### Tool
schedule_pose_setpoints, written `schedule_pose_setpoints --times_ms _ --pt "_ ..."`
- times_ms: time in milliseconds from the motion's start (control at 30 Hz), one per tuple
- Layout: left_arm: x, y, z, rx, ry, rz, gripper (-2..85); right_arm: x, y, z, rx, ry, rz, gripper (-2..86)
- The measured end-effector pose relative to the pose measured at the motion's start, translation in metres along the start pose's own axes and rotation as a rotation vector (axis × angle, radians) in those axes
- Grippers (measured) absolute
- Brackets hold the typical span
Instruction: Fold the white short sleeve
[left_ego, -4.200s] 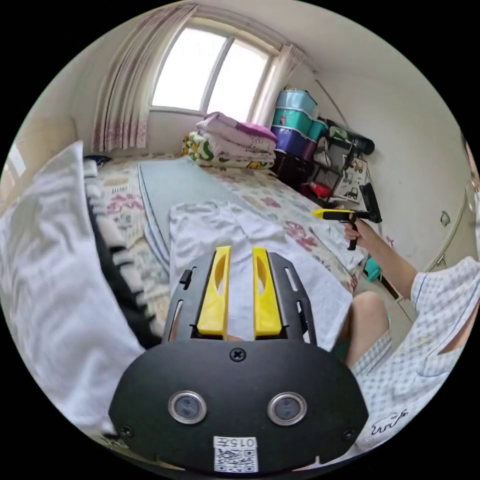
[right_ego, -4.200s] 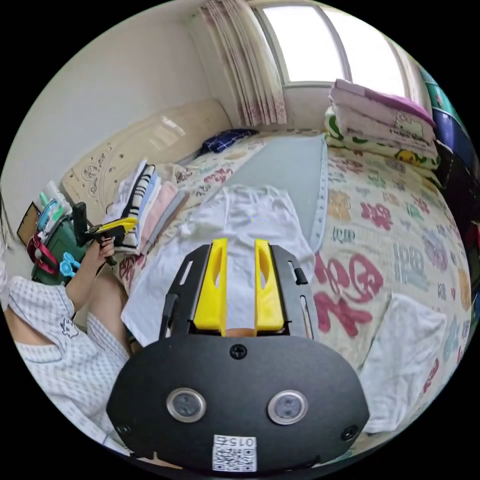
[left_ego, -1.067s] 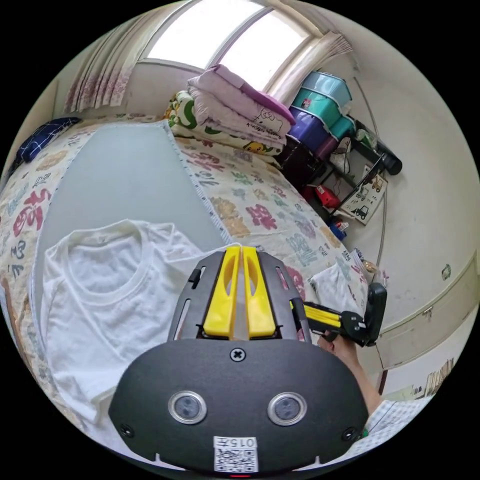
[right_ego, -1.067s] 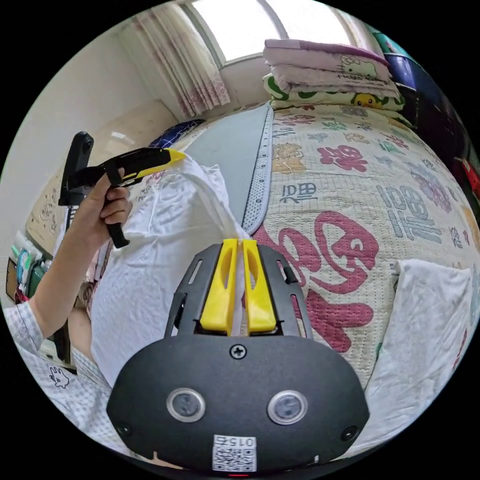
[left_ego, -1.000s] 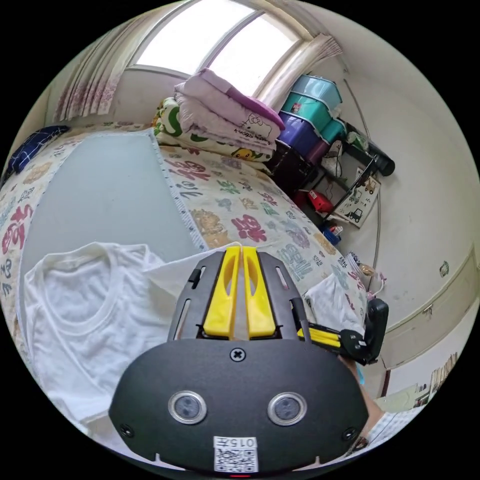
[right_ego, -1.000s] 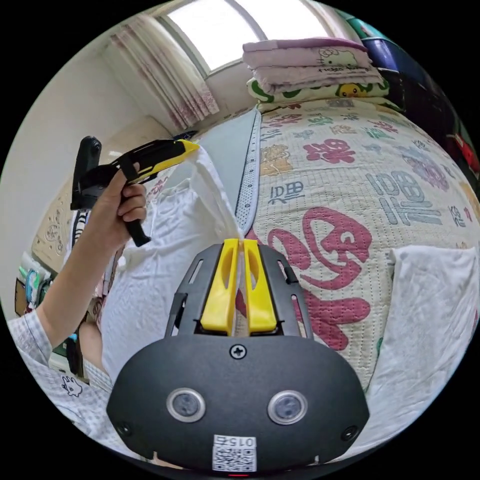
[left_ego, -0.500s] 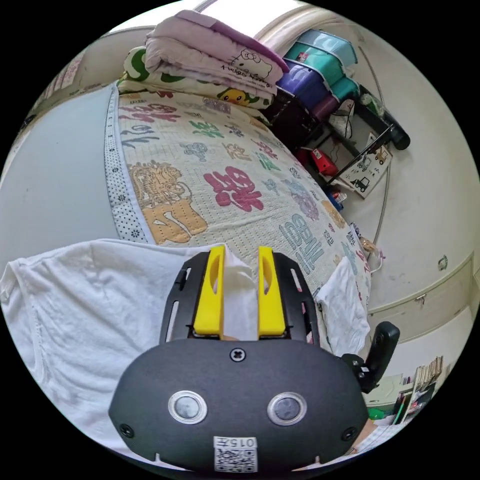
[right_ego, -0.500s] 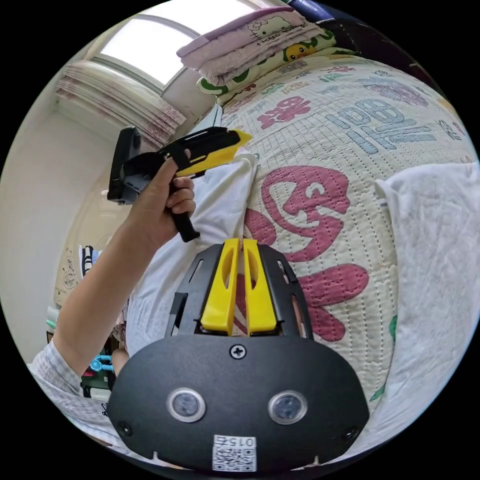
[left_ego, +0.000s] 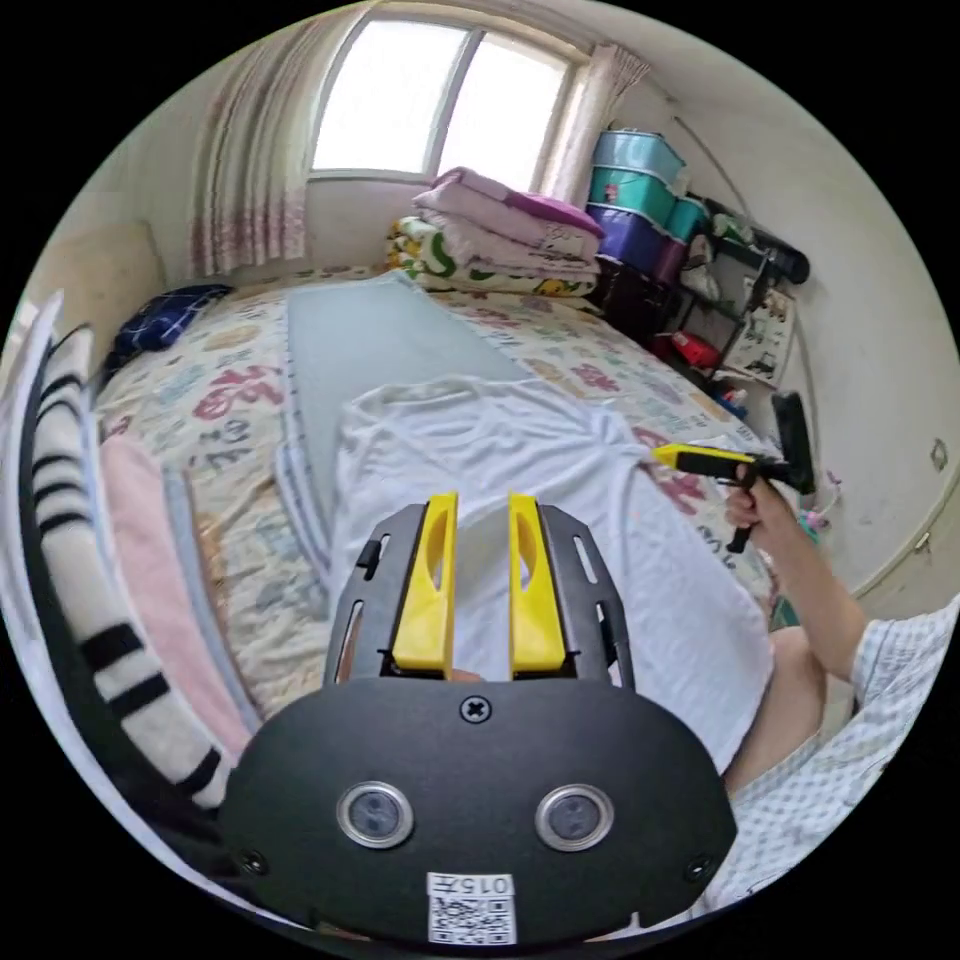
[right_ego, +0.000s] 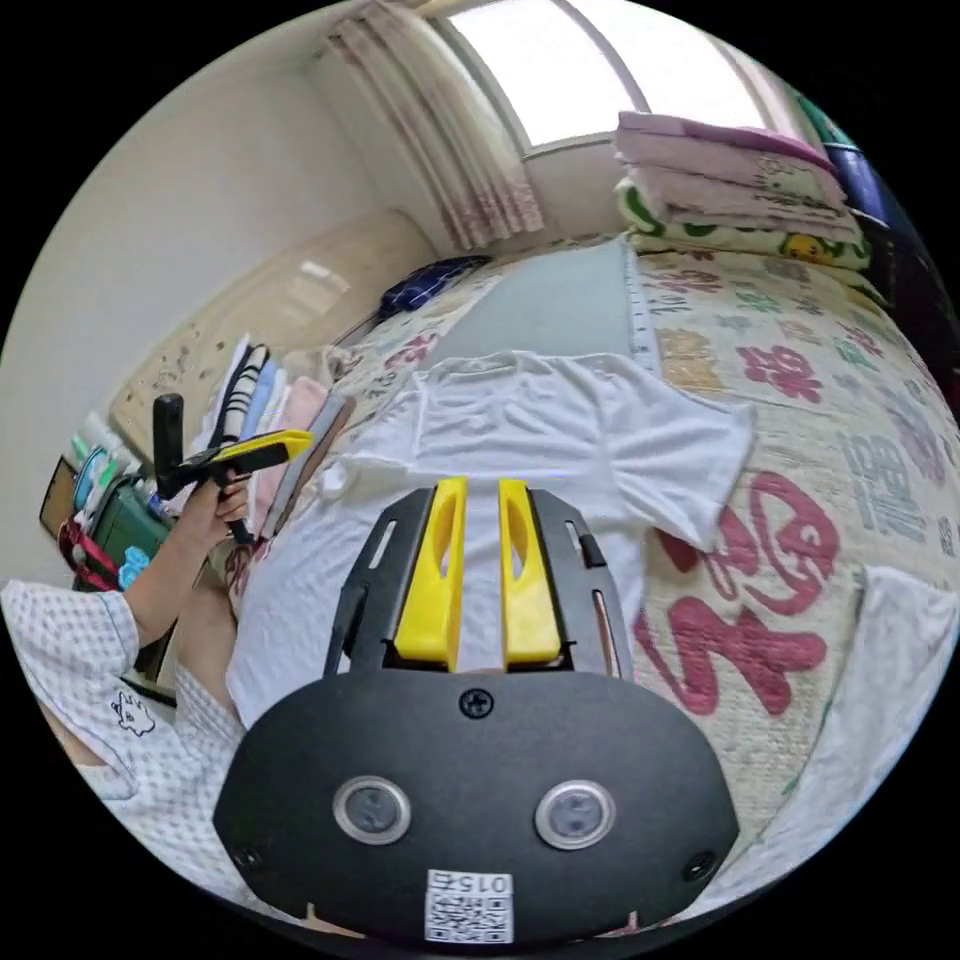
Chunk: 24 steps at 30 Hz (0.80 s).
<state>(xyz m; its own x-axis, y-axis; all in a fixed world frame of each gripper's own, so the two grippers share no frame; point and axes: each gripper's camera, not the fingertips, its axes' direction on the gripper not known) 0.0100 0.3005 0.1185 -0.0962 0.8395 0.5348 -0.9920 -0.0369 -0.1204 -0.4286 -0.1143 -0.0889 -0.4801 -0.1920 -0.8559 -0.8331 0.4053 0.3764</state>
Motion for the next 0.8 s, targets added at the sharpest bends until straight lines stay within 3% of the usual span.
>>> schedule_pose_setpoints --times_ms 100,333,600,800 --pt "-0.029 0.051 -0.013 -0.042 -0.054 -0.078 11.4 -0.038 -0.019 0.067 -0.14 -0.074 -0.028 8.1" --pt "0.003 0.08 -0.015 -0.083 -0.132 0.152 11.1 -0.067 -0.036 0.169 -0.316 -0.1 0.081 9.6" --pt "-0.005 0.1 -0.01 -0.095 -0.135 0.062 1.7 -0.088 -0.03 0.227 -0.424 0.053 0.091 3.5" --pt "-0.035 0.133 -0.069 0.123 -0.138 -0.095 -0.7 -0.146 -0.064 0.259 -0.414 0.267 -0.069 0.1"
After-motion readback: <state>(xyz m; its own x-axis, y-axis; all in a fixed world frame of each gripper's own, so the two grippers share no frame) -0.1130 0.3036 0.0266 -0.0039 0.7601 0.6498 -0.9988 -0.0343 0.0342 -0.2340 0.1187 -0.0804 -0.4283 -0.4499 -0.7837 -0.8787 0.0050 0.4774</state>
